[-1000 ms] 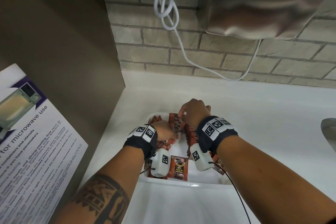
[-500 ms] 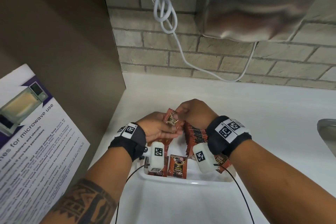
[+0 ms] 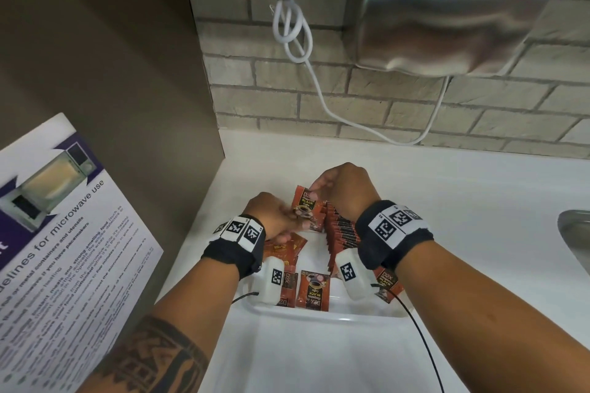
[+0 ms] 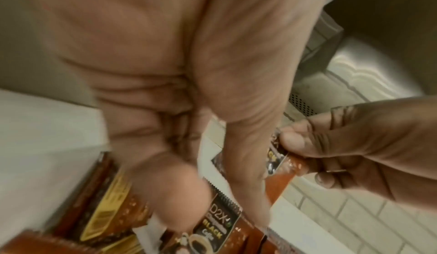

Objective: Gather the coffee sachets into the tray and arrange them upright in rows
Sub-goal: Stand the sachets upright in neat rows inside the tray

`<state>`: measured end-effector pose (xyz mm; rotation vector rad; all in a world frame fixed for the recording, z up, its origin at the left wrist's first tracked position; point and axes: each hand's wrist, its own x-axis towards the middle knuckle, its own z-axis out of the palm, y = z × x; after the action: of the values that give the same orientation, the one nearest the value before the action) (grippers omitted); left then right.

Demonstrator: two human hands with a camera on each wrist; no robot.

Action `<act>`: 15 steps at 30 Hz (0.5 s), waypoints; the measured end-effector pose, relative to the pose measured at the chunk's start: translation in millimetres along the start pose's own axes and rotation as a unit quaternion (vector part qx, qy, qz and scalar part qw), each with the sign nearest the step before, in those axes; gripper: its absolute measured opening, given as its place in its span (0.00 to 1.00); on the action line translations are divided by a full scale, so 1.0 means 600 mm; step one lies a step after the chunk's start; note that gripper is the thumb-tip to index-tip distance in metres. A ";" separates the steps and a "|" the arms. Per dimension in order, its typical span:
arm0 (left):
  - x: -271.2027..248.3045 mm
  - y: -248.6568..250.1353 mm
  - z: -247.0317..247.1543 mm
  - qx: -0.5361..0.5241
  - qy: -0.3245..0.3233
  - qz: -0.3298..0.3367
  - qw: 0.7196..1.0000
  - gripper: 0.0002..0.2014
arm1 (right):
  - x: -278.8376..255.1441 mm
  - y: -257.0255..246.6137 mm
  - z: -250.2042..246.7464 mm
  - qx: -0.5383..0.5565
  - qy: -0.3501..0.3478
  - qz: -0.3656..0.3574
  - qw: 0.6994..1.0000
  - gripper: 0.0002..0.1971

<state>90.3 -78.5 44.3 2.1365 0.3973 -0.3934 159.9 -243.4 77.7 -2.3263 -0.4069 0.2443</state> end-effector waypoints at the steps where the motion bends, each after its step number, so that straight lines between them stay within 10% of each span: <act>1: -0.002 0.002 0.000 0.081 0.002 -0.023 0.996 0.21 | 0.004 0.001 0.003 -0.030 -0.006 0.005 1.000 0.05; 15: 0.020 0.037 0.040 0.309 -0.147 0.013 0.939 0.21 | 0.046 0.024 0.061 -0.304 -0.058 0.083 0.947 0.11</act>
<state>107.3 -108.9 42.3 2.6245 0.0685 -0.9053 178.0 -219.3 40.6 -2.9695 -0.3816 0.3805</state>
